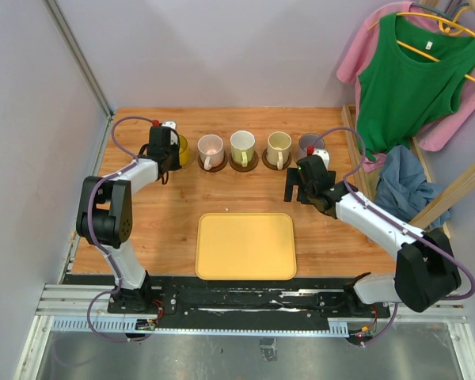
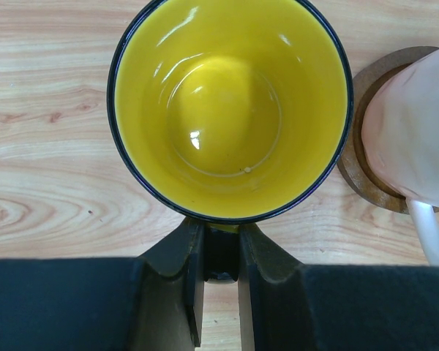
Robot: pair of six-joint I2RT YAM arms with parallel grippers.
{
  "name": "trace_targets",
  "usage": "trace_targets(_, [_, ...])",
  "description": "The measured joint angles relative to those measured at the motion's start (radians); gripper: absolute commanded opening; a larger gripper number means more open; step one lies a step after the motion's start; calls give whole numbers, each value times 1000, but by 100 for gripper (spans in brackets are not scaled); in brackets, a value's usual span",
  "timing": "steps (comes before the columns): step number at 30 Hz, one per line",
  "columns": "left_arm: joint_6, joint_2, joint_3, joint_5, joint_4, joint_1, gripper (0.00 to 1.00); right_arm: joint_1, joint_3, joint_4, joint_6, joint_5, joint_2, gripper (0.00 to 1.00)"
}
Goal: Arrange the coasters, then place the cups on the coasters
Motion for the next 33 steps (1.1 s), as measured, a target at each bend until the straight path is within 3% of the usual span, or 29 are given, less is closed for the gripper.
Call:
trace_targets(18, [14,6,0,46,17,1,18,0,0,0,4,-12,8,98])
trace_targets(20, [7,6,0,39,15,1,42,0,0,0,4,-13,11,98])
trace_targets(22, [1,6,1,29,16,1,57,0,0,0,4,-15,13,98])
trace_targets(33, [-16,6,41,-11,12,1,70,0,0,1,5,-24,17,98])
